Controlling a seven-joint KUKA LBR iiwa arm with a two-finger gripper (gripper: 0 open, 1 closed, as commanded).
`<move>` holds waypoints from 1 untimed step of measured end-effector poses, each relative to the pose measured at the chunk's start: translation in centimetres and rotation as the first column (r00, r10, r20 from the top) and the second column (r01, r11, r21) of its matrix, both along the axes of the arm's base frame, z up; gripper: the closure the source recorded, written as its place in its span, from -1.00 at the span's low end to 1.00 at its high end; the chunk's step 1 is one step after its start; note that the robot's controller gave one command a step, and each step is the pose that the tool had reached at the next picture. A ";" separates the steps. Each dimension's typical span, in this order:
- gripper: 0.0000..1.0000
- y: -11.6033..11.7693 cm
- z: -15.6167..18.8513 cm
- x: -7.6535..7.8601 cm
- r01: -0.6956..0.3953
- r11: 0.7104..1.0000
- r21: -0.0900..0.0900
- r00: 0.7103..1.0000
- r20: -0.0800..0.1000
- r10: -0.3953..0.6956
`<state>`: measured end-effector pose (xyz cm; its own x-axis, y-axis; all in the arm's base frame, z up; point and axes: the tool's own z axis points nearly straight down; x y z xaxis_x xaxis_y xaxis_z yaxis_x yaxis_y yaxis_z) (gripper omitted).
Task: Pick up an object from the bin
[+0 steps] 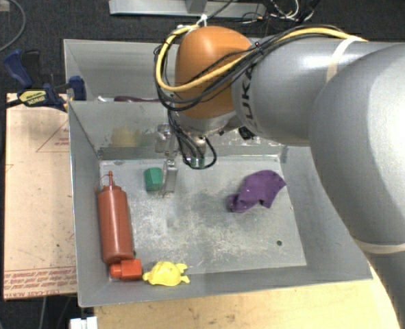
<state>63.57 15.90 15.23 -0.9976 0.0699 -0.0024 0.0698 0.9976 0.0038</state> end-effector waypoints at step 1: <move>-1.00 0.4 -5.0 0.6 0.045 0.999 0.003 0.999 0.005 -0.045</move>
Offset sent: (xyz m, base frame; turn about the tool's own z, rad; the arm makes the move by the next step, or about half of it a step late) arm -0.0016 0.0034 -0.0823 0.0295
